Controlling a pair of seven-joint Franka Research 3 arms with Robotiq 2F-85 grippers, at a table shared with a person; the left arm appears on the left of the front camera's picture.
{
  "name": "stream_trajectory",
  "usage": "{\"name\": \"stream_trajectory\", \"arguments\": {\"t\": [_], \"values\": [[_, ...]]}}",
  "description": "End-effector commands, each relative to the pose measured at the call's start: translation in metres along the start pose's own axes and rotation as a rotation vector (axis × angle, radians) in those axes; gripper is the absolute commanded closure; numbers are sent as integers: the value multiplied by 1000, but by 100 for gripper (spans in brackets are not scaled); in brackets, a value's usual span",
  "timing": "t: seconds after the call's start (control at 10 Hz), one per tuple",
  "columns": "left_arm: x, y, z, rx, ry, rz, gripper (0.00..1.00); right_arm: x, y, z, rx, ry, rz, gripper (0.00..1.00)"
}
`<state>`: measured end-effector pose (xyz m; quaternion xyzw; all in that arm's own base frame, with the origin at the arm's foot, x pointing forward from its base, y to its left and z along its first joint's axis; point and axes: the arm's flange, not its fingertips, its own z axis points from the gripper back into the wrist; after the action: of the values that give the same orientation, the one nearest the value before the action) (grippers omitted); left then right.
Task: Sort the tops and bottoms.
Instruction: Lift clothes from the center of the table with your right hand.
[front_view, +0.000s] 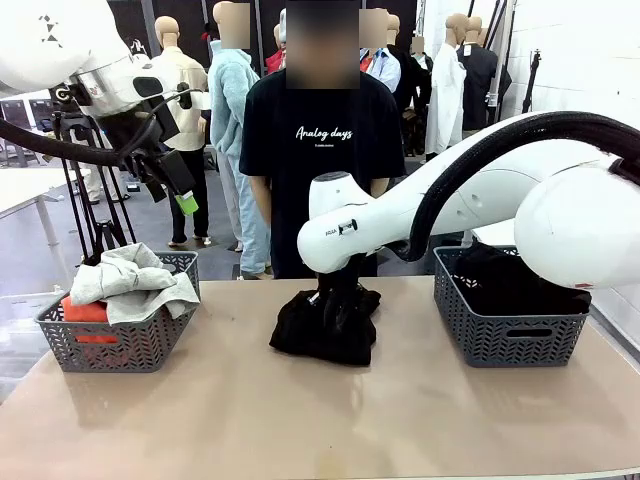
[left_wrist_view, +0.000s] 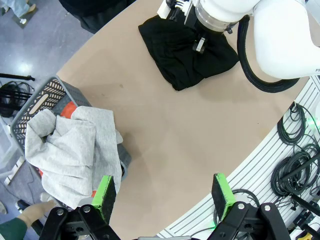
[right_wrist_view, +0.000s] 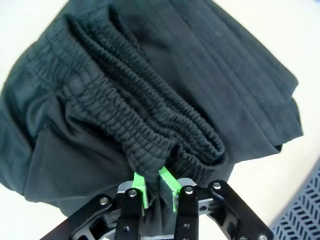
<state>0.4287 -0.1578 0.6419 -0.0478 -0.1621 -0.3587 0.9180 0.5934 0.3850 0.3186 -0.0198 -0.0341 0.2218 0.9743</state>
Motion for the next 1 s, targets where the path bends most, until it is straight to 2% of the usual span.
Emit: {"name": "stream_trajectory", "arguments": {"t": [0.0, 0.7, 0.9], "values": [[-1, 0, 1, 2, -2, 0, 0, -4, 9, 7, -33, -5, 37, 100], [-1, 0, 1, 2, -2, 0, 0, -10, 22, 51, -146, -70, 67, 100], [-1, 0, 1, 2, -2, 0, 0, -13, 31, 112, -208, -206, 74, 100]]}}
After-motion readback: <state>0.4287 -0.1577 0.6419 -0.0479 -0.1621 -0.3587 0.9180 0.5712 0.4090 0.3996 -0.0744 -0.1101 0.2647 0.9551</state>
